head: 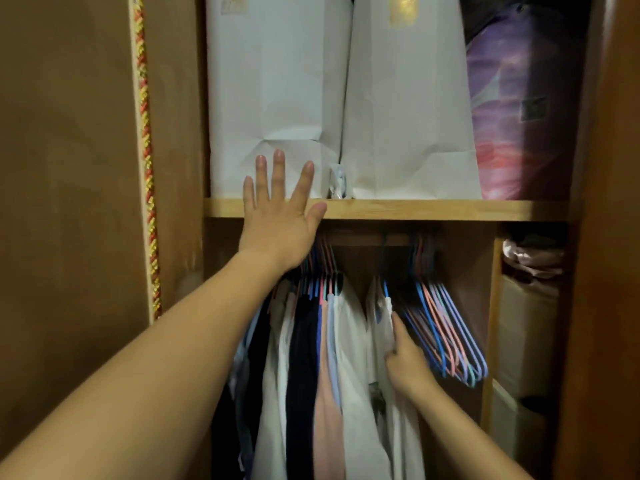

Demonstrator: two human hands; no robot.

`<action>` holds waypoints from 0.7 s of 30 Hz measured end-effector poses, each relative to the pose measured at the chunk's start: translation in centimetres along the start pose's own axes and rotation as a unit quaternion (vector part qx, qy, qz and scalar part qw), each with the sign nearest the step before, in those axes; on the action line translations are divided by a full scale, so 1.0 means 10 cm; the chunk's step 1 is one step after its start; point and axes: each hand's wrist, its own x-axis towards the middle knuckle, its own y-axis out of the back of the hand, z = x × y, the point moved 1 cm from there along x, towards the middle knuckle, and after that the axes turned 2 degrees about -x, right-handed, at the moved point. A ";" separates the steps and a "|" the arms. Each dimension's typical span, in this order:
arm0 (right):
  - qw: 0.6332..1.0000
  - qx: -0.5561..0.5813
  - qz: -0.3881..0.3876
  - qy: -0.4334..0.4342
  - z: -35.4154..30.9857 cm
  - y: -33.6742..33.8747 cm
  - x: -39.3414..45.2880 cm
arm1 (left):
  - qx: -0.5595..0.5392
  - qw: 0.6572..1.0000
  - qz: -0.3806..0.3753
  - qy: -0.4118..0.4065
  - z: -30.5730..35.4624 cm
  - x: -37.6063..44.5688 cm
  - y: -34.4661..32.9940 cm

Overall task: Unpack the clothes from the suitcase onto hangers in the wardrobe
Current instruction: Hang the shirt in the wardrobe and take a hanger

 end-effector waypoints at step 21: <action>0.795 -0.580 0.160 0.075 0.21 0.65 -0.01 | -0.039 0.998 -0.033 0.047 0.20 -0.05 -0.02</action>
